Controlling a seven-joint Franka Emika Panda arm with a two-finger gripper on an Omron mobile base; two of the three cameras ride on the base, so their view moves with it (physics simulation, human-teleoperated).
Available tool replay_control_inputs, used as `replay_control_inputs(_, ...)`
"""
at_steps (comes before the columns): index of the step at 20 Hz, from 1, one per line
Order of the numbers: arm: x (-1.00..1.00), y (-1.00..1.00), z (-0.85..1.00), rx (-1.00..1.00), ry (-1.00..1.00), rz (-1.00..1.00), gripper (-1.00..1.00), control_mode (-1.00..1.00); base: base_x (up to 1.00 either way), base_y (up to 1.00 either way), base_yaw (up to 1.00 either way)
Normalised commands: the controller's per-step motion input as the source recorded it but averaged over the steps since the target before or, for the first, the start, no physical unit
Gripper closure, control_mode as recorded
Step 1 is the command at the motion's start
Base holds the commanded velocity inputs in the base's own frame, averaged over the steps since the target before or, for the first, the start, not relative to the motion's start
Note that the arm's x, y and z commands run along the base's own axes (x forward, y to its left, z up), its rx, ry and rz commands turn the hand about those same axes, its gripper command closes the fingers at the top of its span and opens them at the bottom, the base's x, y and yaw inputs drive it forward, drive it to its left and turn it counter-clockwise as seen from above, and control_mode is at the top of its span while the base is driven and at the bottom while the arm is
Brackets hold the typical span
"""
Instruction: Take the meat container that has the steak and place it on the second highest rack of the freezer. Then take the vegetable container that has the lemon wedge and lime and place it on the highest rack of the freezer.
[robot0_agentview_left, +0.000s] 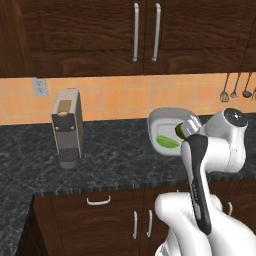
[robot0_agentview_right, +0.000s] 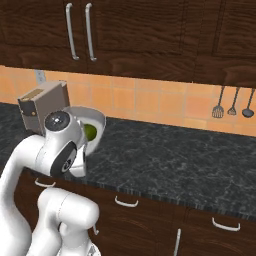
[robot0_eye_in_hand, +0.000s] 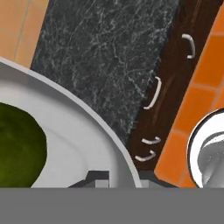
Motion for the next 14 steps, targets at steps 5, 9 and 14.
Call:
replay_control_inputs(5, -0.65, 0.00, 0.82, 0.00, -0.01, 0.00, 1.00, -1.00, 0.00, 0.00, 0.00)
replay_control_inputs(9, -0.67, -0.01, 0.46, 0.00, 0.00, 0.00, 1.00, -1.00, 0.00, 0.00, 0.00)
replay_control_inputs(14, -0.25, 0.00, 0.01, 0.00, 0.00, -0.01, 1.00, -1.00, 0.00, 0.00, 0.00)
